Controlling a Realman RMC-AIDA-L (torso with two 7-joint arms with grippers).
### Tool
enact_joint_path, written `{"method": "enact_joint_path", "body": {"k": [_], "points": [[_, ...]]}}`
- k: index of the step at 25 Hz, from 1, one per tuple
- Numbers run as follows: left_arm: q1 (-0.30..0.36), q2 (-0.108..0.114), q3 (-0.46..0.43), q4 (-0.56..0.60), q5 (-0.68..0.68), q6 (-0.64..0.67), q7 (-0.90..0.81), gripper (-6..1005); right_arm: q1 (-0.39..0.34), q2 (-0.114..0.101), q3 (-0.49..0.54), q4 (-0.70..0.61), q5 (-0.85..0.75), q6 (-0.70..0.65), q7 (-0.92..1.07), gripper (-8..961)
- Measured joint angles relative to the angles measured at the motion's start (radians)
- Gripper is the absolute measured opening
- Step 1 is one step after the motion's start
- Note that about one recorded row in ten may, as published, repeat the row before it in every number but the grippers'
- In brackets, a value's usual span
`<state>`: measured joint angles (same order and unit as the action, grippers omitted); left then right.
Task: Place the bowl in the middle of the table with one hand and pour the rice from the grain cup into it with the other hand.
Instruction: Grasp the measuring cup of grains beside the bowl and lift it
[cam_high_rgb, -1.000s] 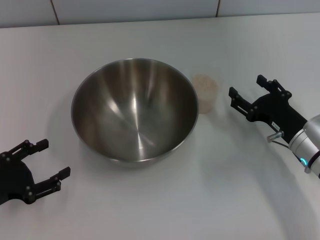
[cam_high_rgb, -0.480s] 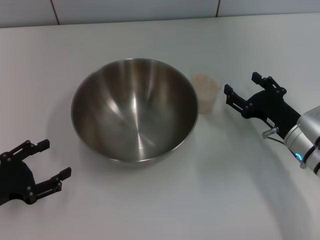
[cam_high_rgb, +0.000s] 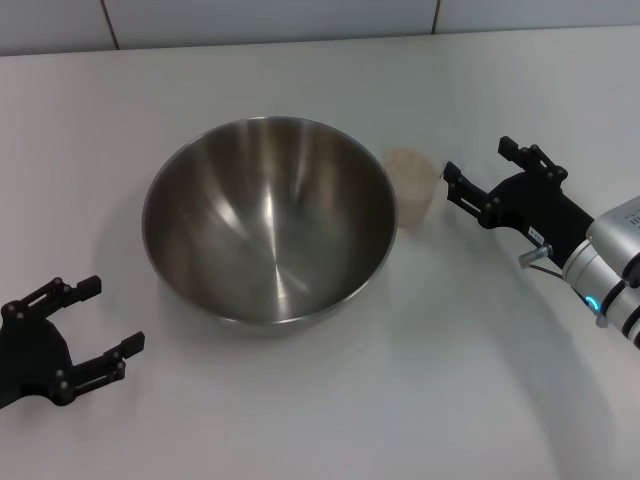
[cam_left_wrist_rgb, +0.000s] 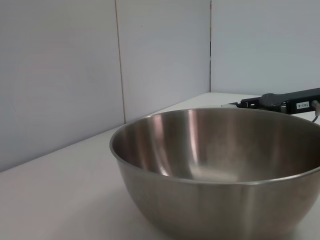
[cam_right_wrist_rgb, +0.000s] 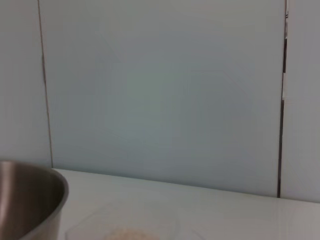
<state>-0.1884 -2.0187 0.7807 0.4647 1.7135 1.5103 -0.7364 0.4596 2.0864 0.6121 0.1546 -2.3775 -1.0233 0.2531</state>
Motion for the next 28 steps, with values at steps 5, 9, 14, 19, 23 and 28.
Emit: {"method": "enact_joint_path", "body": {"k": [5,9,14,19,23,28], "points": [[0.0,0.0,0.0,0.0,0.0,0.0,0.0,832,0.004,0.0,0.03,0.0,0.0,0.007,0.0,826],[0.0,0.0,0.0,-0.004,0.0,-0.001,-0.001,832,0.007,-0.001,0.032,0.0,0.0,0.007,0.0,826],[0.0,0.0,0.0,-0.006,0.001,-0.001,-0.001,832,0.014,-0.002,0.032,0.0,0.0,0.007,0.0,826],[0.0,0.0,0.0,-0.008,0.001,-0.002,-0.001,832,0.02,-0.002,0.032,0.0,0.0,0.008,0.0,825],[0.0,0.0,0.0,-0.008,0.002,-0.003,-0.001,832,0.024,-0.002,0.032,0.0,0.0,0.011,0.0,825],[0.001,0.0,0.0,-0.008,0.002,-0.005,-0.001,832,0.027,-0.002,0.032,0.0,0.0,0.02,0.0,826]]}}
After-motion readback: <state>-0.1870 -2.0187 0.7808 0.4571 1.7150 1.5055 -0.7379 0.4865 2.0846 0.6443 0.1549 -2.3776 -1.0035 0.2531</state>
